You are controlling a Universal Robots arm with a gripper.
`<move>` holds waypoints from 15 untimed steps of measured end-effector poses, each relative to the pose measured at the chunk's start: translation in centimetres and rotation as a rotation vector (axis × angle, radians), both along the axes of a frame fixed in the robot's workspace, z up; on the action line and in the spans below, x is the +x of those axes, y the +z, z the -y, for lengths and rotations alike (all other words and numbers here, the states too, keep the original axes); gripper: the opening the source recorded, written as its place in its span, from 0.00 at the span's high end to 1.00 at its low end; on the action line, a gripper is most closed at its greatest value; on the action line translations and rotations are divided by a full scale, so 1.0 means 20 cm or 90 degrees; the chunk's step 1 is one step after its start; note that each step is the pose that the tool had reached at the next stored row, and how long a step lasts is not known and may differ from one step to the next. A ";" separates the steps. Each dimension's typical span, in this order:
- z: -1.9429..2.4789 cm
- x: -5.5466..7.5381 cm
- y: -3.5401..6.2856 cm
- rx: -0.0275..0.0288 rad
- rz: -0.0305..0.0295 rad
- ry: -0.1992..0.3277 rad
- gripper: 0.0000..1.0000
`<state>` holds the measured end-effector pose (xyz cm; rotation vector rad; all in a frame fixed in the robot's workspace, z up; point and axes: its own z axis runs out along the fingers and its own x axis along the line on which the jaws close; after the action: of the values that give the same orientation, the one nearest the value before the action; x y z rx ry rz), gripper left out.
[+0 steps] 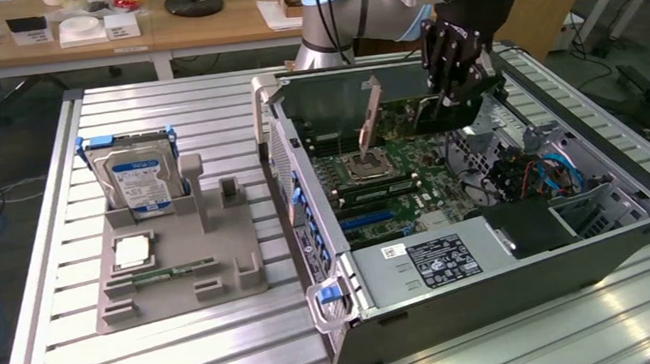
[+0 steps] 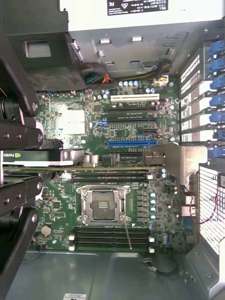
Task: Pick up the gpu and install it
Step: 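Insert the gpu into the slot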
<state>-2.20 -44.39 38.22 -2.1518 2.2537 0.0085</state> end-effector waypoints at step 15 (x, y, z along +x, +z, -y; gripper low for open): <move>0.029 -0.06 -0.008 0.0001 0.0000 0.000 0.73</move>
<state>-3.34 -44.96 38.07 -2.1518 2.2536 0.0085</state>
